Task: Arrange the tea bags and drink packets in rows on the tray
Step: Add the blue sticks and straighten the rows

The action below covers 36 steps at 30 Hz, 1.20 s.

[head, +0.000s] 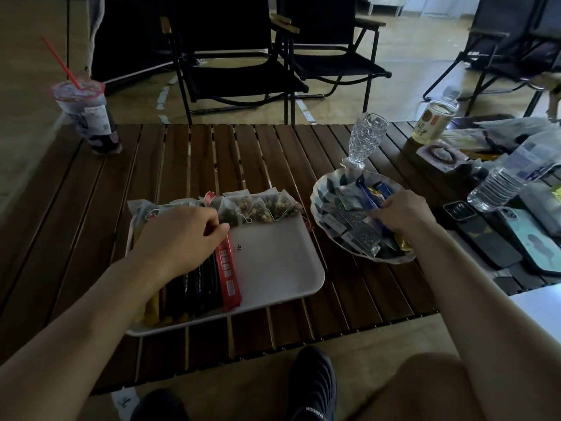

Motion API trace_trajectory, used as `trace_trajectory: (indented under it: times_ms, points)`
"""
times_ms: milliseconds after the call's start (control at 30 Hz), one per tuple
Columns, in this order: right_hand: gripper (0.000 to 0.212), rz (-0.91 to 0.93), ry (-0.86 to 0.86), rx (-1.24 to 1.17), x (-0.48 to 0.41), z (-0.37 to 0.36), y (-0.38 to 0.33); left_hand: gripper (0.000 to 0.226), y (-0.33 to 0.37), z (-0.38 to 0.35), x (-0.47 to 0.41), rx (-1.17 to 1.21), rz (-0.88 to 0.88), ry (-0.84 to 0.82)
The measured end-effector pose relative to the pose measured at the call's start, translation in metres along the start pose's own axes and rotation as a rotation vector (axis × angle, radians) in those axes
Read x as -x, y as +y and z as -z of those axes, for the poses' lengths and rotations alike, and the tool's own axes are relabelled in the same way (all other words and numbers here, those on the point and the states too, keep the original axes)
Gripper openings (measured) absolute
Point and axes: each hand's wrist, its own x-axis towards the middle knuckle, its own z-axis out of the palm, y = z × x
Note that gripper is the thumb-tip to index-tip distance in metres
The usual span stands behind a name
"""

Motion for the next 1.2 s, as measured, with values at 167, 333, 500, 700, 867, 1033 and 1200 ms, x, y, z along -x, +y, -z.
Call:
trace_trajectory:
  times_ms: [167, 333, 500, 700, 867, 1033, 1200]
  points:
    - [0.03, -0.02, 0.035, -0.137, 0.014, 0.011, -0.008, 0.028, -0.003, 0.002, 0.002, 0.019, 0.015, 0.01]
    - [0.025, 0.068, -0.209, -0.574, 0.038, 0.025, -0.038, 0.027, -0.007, 0.009, 0.008, 0.036, 0.027, 0.031]
    - [0.016, 0.202, -0.605, -0.848, 0.074, 0.022, -0.068, 0.025, -0.022, 0.019, 0.019, 0.034, 0.056, 0.02]
    - [0.012, 0.277, -0.906, -0.634, 0.108, -0.005, -0.104, 0.026, -0.047, 0.023, 0.029, 0.044, 0.093, 0.033]
    - [0.019, 0.33, -0.997, -0.385, 0.126, -0.035, -0.116, 0.023, -0.053, 0.027, 0.033, 0.074, 0.103, 0.026]
    - [0.021, 0.4, -0.938, -0.289, 0.132, -0.048, -0.123, 0.023, -0.054, 0.028, 0.031, 0.071, 0.113, 0.028]
    - [0.018, 0.451, -0.849, -0.209, 0.137, -0.054, -0.126, 0.023, -0.054, 0.028, 0.031, 0.069, 0.109, 0.033]
